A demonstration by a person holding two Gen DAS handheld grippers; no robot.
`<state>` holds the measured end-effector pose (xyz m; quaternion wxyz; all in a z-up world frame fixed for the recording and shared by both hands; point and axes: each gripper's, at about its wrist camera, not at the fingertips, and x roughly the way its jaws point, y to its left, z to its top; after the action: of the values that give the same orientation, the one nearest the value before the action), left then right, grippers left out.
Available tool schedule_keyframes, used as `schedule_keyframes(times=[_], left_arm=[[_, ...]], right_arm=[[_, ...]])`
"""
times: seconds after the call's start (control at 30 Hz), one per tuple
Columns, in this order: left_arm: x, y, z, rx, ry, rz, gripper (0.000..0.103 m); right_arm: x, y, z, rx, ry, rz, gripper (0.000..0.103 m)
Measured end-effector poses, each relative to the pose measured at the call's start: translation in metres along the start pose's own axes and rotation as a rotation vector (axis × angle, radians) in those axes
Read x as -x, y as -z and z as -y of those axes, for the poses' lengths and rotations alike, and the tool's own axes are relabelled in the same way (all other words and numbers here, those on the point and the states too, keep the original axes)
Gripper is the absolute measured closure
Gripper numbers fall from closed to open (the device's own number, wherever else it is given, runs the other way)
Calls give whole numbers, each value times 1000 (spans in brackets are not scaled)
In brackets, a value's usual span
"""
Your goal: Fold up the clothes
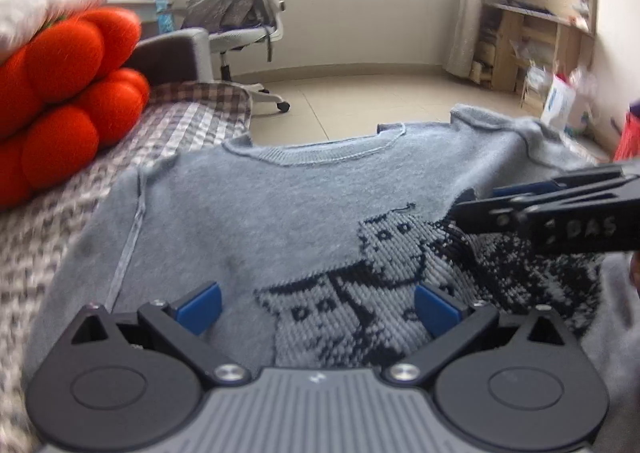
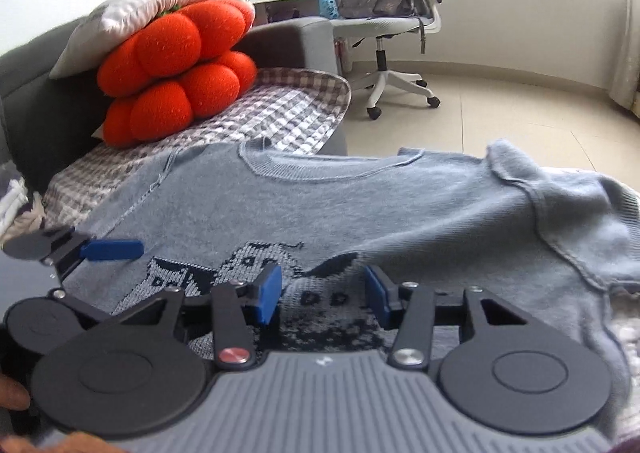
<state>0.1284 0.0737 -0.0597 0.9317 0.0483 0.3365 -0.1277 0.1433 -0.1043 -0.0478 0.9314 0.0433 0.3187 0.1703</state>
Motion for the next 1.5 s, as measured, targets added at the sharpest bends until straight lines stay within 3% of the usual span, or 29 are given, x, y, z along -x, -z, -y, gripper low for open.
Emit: schedule_keyframes(times=[0.3, 0.5, 0.7, 0.93, 1.23, 1.3, 1.5], left_arm=[[30, 15, -12, 36, -38, -83, 0], [58, 30, -1, -26, -39, -160, 0], [85, 48, -4, -5, -21, -205, 1], [121, 74, -22, 84, 18, -232, 3], [165, 103, -50, 214, 64, -235, 11], [172, 112, -55, 253, 89, -243, 18], [194, 141, -61, 352, 207, -257, 27]], right_arm=[[31, 12, 30, -64, 61, -41, 47], [63, 24, 37, -12, 98, -124, 45], [101, 40, 44, 8, 122, -155, 41], [134, 64, 53, 14, 151, -199, 41], [176, 94, 81, -64, 129, -232, 41], [183, 100, 85, -76, 116, -242, 41], [202, 116, 100, -128, 53, -266, 41]])
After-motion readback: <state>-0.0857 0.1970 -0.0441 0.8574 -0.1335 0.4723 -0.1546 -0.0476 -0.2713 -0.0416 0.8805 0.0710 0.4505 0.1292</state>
